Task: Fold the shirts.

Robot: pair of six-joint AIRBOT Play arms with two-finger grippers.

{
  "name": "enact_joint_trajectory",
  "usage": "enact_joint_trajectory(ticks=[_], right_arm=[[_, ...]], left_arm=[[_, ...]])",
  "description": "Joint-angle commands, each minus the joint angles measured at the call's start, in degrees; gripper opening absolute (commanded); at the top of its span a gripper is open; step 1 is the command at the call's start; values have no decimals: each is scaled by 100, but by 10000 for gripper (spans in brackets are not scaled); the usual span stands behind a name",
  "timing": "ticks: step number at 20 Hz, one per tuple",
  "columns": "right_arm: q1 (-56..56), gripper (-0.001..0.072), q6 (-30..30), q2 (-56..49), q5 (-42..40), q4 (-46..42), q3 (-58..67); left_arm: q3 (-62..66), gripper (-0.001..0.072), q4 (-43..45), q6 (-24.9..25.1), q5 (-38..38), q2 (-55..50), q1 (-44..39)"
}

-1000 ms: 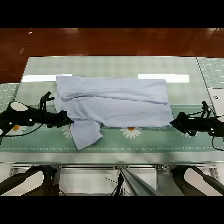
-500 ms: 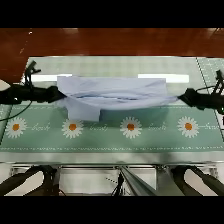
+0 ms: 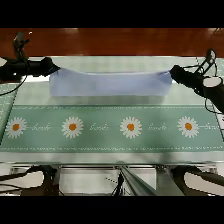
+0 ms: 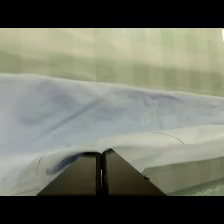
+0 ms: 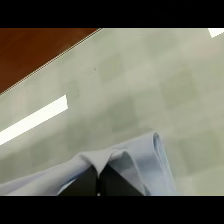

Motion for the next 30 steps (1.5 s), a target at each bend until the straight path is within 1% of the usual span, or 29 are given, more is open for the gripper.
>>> enact_joint_trajectory(ticks=[1,5,8,10,11,12,13,14,15,17,18,20,21,23,24,26,28,30], right_arm=[[118,13,17,-896,-313,37,632],[118,14,33,-1467,94,28,868],[118,14,33,-1679,413,-205,868],[111,15,31,-1700,466,-319,868],[79,17,26,-1676,461,-380,870],[35,77,-7,-1613,470,-483,870],[-37,252,-37,-1508,492,-680,870],[-142,391,-37,-1357,522,-970,870],[-262,407,-35,-1196,573,-1279,870],[-544,407,-7,-831,756,-1989,870],[-699,406,133,-691,901,-2286,870],[-1023,408,859,-688,1408,-2404,870],[-1189,421,1180,-809,1827,-2273,868],[-1370,559,1025,-1241,2566,-1440,868],[-1386,589,922,-1456,2739,-962,870],[-1276,589,640,-1818,2712,42,870],[-997,589,219,-2090,2297,1165,870],[-671,589,-275,-2232,1707,2159,870]], left_arm=[[715,14,-302,-4,-107,-1128,4],[1123,15,-302,-4,-671,-2109,46],[1123,15,-299,-7,-817,-2391,157],[1126,24,-302,-4,-813,-2404,282],[1130,127,-302,-7,-817,-2387,367],[1167,334,-302,-46,-896,-2365,481],[1257,510,-302,-160,-1043,-2361,614],[1377,572,-302,-280,-1224,-2361,750],[1508,572,-302,-374,-1436,-2356,883],[1757,571,-302,-372,-1921,-2323,1102],[1836,571,-302,-382,-2107,-2291,1176],[1873,570,-302,-457,-2240,-2194,1215],[1873,570,-302,-457,-2280,-2151,1193],[1873,570,-306,-457,-2347,-2098,1091],[1873,570,-306,-455,-2389,-2081,1019],[1873,570,-306,-455,-2450,-2063,852],[1873,569,-306,-455,-2468,-2061,673],[1873,570,-306,-455,-2468,-2061,516]])
